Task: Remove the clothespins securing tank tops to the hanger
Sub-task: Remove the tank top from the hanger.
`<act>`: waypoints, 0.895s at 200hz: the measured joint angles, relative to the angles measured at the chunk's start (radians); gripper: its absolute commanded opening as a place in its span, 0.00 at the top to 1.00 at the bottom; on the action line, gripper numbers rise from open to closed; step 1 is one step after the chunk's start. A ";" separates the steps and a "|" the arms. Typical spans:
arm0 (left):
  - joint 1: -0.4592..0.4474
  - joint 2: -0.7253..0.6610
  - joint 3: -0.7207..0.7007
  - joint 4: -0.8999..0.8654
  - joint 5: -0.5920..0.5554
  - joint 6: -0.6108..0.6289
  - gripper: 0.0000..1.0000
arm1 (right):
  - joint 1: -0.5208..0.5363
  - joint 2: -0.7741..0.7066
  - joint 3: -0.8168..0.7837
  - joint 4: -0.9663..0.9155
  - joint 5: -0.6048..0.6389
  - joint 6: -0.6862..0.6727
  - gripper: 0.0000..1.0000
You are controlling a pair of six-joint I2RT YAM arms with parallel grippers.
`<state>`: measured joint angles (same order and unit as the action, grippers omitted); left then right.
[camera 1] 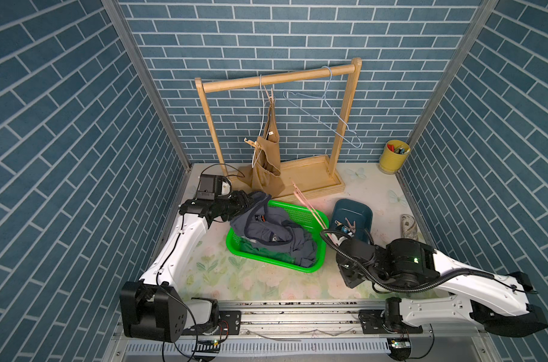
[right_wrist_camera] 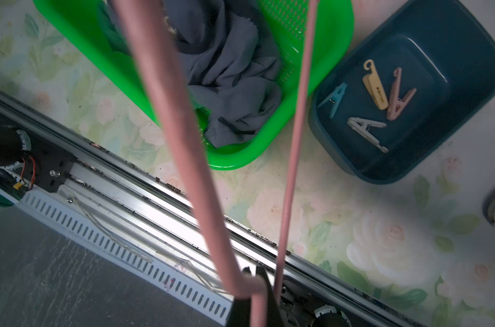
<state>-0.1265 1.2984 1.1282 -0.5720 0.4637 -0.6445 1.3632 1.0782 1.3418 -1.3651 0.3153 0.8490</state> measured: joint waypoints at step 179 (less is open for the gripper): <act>-0.253 0.270 -0.163 0.249 -0.161 -0.040 0.65 | -0.422 0.126 0.254 0.074 -0.047 -0.200 1.00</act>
<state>-0.3790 1.5684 0.9649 -0.3225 0.3031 -0.6846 0.9413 1.2045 1.5963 -1.2915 0.2687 0.6487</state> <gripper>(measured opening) 0.368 0.058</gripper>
